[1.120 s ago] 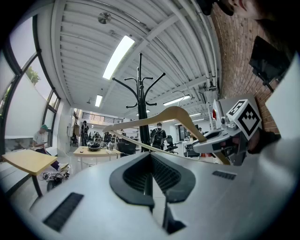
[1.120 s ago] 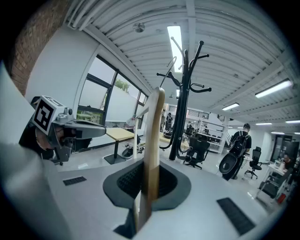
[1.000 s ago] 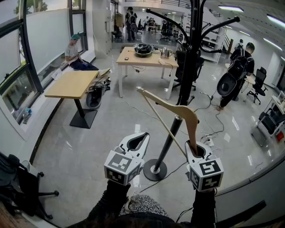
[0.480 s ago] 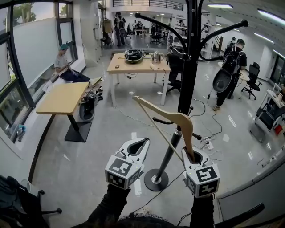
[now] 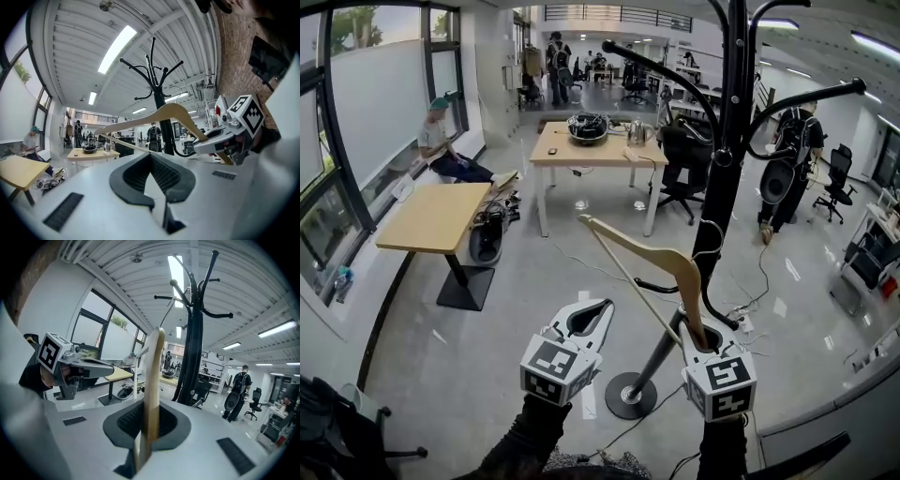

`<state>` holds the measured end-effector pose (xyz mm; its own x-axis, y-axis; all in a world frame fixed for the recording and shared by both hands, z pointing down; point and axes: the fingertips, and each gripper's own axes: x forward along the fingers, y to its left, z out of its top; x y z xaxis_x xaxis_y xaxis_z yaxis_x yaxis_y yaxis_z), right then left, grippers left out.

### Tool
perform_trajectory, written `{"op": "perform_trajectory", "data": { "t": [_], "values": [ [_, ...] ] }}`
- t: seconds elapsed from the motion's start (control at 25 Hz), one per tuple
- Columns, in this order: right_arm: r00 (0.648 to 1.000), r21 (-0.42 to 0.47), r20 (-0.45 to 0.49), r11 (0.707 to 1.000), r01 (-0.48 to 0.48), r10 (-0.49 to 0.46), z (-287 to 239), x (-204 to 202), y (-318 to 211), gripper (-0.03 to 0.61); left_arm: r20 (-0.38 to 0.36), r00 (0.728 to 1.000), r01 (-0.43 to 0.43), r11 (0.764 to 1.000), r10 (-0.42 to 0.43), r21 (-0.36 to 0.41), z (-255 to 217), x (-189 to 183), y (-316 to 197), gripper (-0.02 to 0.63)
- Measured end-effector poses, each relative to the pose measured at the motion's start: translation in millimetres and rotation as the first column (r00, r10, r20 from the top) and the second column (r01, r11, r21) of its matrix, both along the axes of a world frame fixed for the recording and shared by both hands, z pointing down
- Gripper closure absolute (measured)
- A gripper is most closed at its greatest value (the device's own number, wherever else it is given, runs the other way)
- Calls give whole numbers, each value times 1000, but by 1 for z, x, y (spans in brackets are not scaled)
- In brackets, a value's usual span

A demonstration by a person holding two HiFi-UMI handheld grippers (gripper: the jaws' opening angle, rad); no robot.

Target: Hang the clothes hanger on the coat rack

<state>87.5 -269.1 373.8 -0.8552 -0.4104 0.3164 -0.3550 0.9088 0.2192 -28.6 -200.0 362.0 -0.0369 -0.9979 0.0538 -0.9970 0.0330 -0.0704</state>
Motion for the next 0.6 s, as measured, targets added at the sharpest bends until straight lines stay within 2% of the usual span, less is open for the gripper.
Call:
{"op": "perform_trajectory", "data": {
  "t": [0.2, 0.6],
  "values": [
    [1000, 0, 1, 1000, 7, -7, 3, -4, 3, 551, -15, 1000, 5, 1000, -5, -15, 8, -7, 3, 606],
    [999, 4, -8, 999, -32, 32, 8, -2, 3, 551, -4, 999, -40, 999, 40, 33, -3, -8, -9, 606]
  ]
}}
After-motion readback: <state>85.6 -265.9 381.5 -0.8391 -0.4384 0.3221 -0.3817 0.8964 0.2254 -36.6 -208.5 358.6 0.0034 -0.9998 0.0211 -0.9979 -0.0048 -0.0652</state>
